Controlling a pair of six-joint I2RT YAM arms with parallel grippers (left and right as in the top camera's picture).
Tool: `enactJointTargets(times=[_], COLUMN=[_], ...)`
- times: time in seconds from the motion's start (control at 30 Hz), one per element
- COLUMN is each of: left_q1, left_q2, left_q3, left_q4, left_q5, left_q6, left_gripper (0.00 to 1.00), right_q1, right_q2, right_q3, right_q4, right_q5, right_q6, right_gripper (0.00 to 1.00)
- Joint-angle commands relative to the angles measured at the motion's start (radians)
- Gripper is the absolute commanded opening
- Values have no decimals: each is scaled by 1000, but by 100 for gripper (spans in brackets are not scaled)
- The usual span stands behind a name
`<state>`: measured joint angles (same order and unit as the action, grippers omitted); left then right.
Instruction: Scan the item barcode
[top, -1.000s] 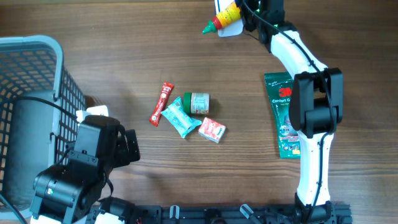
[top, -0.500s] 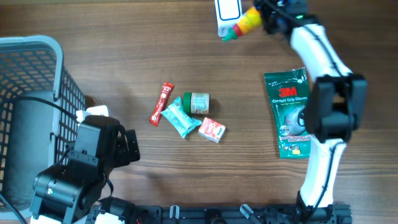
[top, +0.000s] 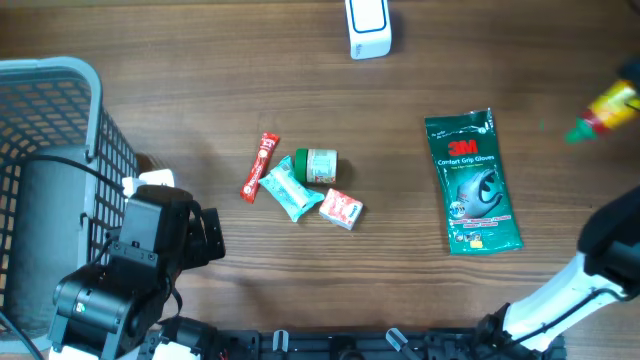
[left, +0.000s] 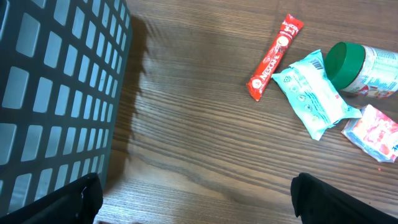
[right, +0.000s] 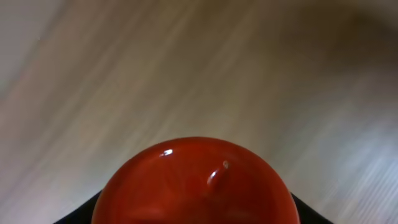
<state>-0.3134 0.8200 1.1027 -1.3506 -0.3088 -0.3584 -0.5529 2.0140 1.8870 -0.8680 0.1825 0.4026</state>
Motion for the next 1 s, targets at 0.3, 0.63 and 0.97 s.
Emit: enactJointTargets(times=[0.3,0.63,0.97], left_q1=[-2,-2,-2], left_q2=[0,0,0], left_q3=[2,2,2], left_q4=[2,2,2], left_q5=[5,5,5], left_q6=[-16,-17,-16], left_gripper=[100,100,100], right_q1=[-216,-260,-251], right_q2=[269,286,83], right_q3=[-50,-49,-1], right_q4=[152,183,6], right_q5=[72,71,-84], right_q6=[-283,-298,-154], right_gripper=[9,70,100])
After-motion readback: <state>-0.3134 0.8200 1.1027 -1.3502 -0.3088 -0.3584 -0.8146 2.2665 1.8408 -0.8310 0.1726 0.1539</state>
